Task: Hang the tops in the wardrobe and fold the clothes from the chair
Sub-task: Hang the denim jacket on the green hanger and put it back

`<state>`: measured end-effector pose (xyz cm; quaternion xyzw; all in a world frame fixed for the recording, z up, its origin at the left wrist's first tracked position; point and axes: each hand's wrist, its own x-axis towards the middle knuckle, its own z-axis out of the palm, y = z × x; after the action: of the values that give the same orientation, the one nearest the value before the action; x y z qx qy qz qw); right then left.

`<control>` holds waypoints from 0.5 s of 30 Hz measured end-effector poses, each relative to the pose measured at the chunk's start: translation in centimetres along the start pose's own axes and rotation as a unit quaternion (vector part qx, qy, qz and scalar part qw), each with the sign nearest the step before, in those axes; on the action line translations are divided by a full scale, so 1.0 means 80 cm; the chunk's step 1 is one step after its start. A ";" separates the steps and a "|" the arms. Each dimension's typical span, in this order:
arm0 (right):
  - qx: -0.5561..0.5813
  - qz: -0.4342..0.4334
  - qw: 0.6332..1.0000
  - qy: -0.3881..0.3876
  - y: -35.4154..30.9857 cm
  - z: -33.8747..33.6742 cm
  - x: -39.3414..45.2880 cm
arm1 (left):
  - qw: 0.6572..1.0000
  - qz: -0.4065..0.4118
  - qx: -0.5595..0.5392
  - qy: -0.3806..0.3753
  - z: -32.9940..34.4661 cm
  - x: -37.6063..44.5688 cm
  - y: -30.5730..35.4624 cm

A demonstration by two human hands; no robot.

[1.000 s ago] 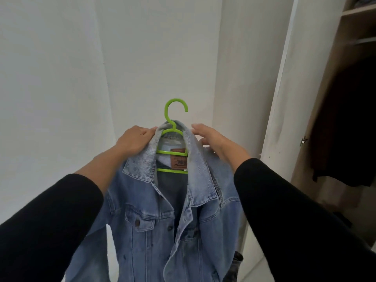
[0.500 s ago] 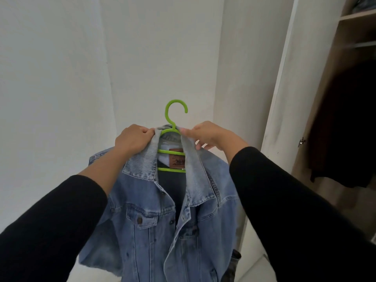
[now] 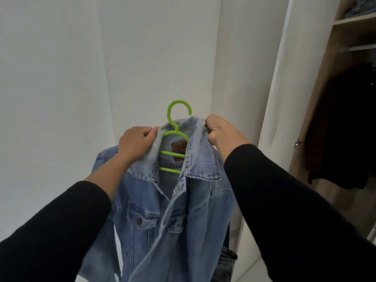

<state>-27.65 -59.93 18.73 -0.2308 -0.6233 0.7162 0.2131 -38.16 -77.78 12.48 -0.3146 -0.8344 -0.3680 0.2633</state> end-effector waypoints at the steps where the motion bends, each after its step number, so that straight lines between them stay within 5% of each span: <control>1: -0.025 -0.011 1.000 0.007 0.001 -0.003 0.000 | 1.000 -0.007 -0.014 0.014 -0.004 0.006 0.000; 4: -0.132 -0.032 0.990 0.033 0.004 -0.010 -0.004 | 0.999 -0.014 -0.038 0.037 -0.019 0.023 0.005; 8: -0.295 -0.182 0.929 0.134 0.012 -0.022 -0.009 | 0.998 -0.048 -0.029 0.022 -0.027 0.046 0.018; 13: -0.350 -0.268 0.895 0.069 0.025 -0.050 -0.015 | 0.997 -0.073 0.007 0.021 -0.023 0.072 0.061; 15: -0.412 -0.305 0.855 0.076 0.025 -0.074 -0.011 | 0.997 -0.071 0.005 0.022 -0.020 0.080 0.081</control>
<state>-23.46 -56.03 16.08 -0.1491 -0.8824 0.2729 0.3531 -37.41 -73.43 20.62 -0.2447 -0.8507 -0.3882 0.2562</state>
